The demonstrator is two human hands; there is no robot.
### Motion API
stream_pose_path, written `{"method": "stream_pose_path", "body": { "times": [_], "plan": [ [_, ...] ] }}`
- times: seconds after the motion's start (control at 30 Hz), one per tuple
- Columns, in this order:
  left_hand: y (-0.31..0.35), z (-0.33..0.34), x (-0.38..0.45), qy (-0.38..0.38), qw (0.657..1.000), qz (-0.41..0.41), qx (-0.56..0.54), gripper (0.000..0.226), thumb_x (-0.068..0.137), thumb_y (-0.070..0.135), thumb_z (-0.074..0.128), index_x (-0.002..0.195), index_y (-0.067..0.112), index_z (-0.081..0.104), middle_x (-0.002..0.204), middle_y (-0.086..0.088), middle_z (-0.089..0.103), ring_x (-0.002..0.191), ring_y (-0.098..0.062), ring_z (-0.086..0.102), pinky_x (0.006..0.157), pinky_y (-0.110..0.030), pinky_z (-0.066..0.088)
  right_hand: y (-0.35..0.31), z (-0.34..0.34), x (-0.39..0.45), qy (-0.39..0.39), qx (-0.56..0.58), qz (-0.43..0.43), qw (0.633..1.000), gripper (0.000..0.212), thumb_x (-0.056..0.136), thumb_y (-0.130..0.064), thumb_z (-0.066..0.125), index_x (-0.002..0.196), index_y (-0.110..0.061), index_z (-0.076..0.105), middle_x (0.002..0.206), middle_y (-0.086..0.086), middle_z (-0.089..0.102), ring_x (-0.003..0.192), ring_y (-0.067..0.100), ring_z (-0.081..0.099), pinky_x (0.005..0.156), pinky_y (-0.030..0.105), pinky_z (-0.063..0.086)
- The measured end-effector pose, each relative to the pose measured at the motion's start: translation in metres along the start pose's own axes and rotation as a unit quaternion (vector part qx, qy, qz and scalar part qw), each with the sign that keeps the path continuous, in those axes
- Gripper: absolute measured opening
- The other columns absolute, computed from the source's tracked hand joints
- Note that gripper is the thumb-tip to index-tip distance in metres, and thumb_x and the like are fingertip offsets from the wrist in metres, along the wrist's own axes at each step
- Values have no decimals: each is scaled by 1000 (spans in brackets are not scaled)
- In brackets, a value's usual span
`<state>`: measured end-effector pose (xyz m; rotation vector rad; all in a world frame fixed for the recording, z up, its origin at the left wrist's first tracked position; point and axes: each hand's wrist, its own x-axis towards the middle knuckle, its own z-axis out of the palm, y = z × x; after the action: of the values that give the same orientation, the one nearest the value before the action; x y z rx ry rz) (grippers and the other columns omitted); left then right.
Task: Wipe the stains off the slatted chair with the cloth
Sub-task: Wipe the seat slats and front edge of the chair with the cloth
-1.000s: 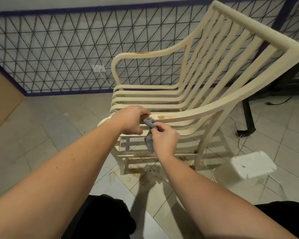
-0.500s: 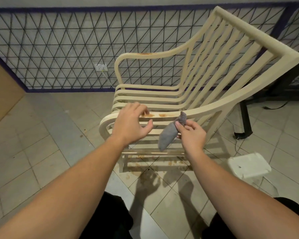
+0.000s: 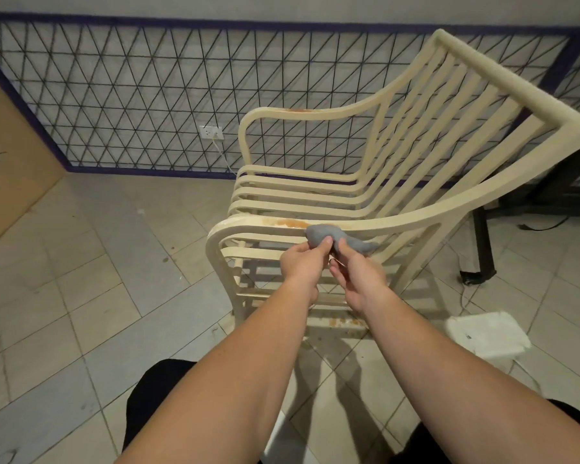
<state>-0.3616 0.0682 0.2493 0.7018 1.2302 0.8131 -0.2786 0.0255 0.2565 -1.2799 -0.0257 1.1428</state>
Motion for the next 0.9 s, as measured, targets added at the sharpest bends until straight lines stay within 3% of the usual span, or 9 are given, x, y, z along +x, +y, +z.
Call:
{"method": "stream_pose_path", "body": {
  "times": [0.13,0.2,0.3,0.4,0.47,0.53,0.67,0.83,0.9],
  "plan": [
    [-3,13,5,43,998,-18,-48,6,88,8,77,91,8,72,92,-10,77,92,-23,75,89,-36,60,-20,-8,-1,36,-159,-7,987,33,87,-31,73,100,-1,70,85,10,75,68,20,65,74,32,60],
    [-5,19,6,58,995,-28,-82,6,90,5,74,94,7,71,97,-11,76,89,-20,75,78,-27,60,-36,-16,-9,98,-311,-99,940,47,86,-48,58,81,-4,72,67,4,72,62,21,64,71,40,60],
    [-8,29,2,59,987,-44,-141,22,93,4,70,115,2,67,98,-7,73,83,-16,75,61,-15,55,-63,-26,-19,131,-461,-321,817,51,90,-45,45,66,-3,63,58,2,60,59,24,53,59,37,49],
    [-11,35,0,71,981,-46,-176,38,96,-1,65,133,5,58,94,-2,66,82,-18,73,61,-17,54,-89,-28,-2,40,-613,-464,638,28,95,-28,46,91,-13,70,89,2,70,86,23,59,79,37,48],
    [-9,31,1,82,980,-47,-177,40,96,1,64,136,10,58,93,-1,67,84,-17,73,62,-20,53,-102,-27,21,-21,-743,-445,500,27,98,-26,45,106,-17,69,108,2,69,105,24,58,103,42,40],
    [-7,20,3,96,978,-48,-178,40,98,3,63,136,14,59,98,-2,69,82,-15,72,68,-24,52,-109,-25,33,-60,-828,-367,420,28,102,-31,38,88,-22,60,91,2,67,94,26,58,106,46,36],
    [3,-15,16,146,973,-22,-177,40,99,10,64,138,16,58,106,0,70,85,-13,71,86,-33,51,-113,-30,47,-88,-833,-333,432,36,104,-41,37,72,-28,43,74,-2,58,86,25,53,96,47,44],
    [24,-52,27,207,963,10,-174,23,96,13,68,119,15,71,87,7,69,89,-15,71,91,-37,57,-110,-32,49,-68,-833,-333,437,34,102,-47,38,100,-27,66,97,-1,70,101,26,55,90,45,49],
    [31,-64,31,236,957,16,-167,14,94,12,70,106,18,73,92,4,71,97,-21,72,91,-37,57,-110,-32,46,-66,-830,-337,439,34,103,-45,38,93,-26,65,92,1,70,101,28,53,85,42,48]
  ]
}}
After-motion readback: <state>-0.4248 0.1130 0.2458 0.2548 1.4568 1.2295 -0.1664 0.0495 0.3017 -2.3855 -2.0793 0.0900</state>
